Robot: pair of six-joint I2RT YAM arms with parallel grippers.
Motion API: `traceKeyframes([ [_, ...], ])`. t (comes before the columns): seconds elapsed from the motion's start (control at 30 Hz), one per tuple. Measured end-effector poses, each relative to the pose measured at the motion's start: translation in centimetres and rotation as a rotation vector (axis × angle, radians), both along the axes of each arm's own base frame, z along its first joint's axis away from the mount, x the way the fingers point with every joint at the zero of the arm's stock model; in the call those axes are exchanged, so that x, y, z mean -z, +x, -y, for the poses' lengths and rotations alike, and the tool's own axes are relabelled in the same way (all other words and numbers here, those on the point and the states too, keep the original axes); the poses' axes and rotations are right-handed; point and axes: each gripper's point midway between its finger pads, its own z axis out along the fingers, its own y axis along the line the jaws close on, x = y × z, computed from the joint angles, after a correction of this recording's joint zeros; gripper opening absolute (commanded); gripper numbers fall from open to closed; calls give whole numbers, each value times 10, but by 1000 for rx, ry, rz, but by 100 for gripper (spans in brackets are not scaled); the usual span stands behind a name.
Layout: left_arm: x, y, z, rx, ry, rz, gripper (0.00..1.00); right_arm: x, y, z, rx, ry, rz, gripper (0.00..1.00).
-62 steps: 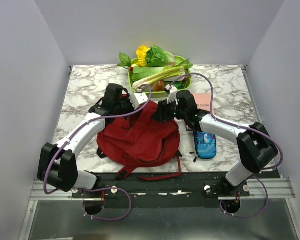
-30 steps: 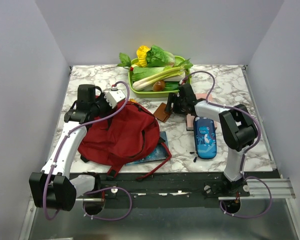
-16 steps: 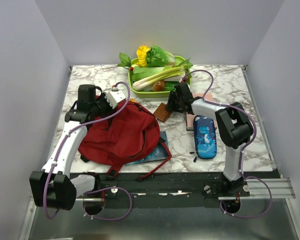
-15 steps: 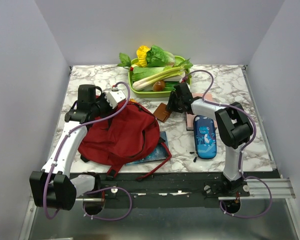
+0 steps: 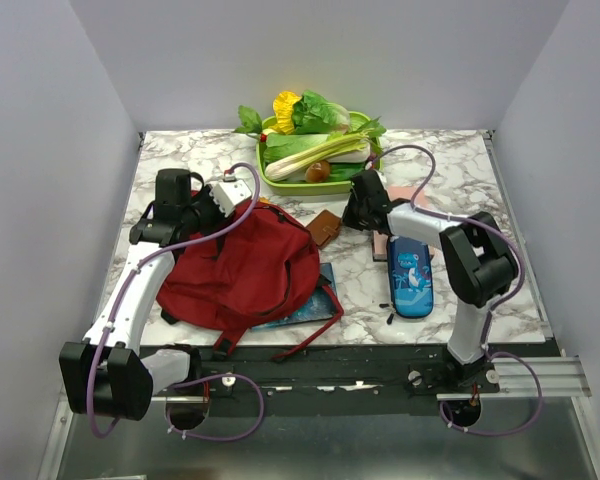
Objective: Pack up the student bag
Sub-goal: Pick up the personal item from the center of the board, then place the personal item in the student bag.
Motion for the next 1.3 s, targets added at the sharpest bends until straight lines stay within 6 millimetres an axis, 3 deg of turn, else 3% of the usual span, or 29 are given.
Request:
traceKeyframes([
  [0.13,-1,2,3,3,-18,1,0,-26,-20,8,-19,7,36,1],
  [0.37,4,9,9,8,-51,2,0,-124,-30,8,-61,108,234,1],
  [0.53,8,14,15,16,-60,7,0,-170,-40,1,-108,179,319,1],
  [0.67,9,16,21,25,-69,15,0,-198,-47,-18,-171,233,355,1],
  [0.9,7,21,26,32,-77,32,0,-241,-72,-72,-309,364,382,1],
  [1.03,7,21,26,32,-77,34,0,-237,-78,-104,-368,405,351,1],
  [1.3,5,19,26,22,-90,28,0,-176,-81,-153,-441,384,209,1],
])
